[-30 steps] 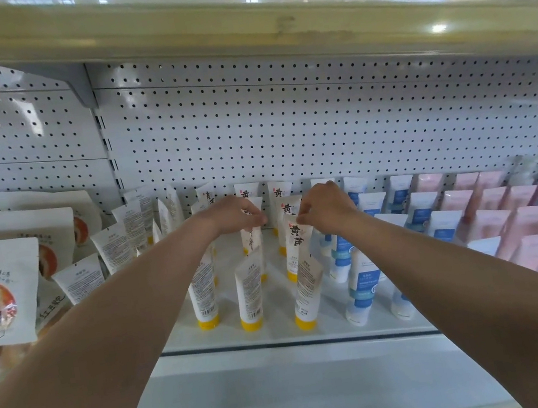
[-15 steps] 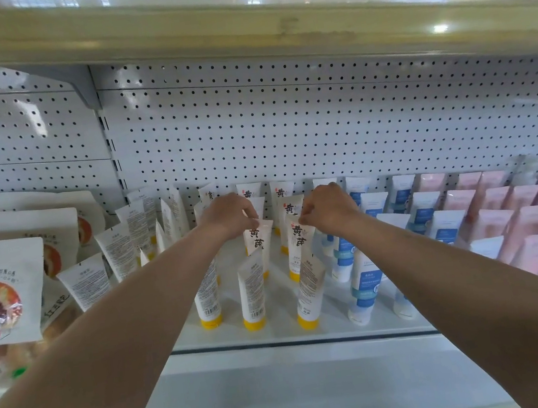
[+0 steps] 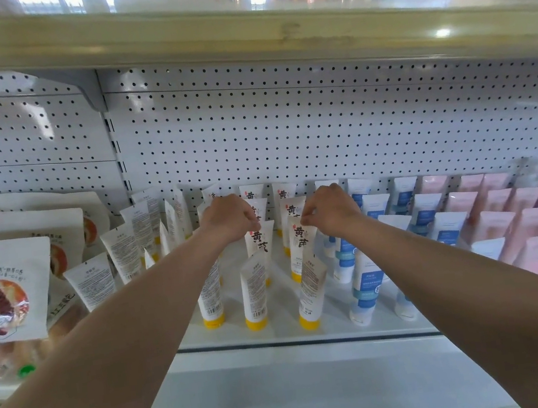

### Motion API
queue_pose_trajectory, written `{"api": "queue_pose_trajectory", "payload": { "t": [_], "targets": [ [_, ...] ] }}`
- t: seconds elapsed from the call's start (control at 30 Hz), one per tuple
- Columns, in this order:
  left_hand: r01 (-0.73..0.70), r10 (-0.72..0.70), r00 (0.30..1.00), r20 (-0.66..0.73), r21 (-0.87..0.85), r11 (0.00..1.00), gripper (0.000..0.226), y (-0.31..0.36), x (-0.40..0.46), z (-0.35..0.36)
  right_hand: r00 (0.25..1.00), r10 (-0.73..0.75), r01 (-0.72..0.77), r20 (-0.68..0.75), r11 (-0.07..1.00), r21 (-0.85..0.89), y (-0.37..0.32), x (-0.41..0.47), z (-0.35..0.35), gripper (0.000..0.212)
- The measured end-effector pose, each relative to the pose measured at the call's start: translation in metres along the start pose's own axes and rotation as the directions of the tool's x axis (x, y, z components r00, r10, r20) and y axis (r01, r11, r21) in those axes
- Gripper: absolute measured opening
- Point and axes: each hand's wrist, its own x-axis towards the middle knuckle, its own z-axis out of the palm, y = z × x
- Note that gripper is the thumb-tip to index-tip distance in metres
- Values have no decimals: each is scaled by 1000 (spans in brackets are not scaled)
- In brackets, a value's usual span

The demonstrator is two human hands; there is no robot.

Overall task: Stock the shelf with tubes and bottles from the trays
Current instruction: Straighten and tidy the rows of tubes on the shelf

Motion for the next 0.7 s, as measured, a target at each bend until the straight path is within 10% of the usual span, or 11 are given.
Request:
{"api": "queue_pose_trajectory", "payload": {
  "t": [0.7],
  "targets": [
    [3,-3,1000,11,5,1000,11,-5,-3,-4,1000,16,-16,-12,1000,-13,-3,-10,-5,20]
  ]
}}
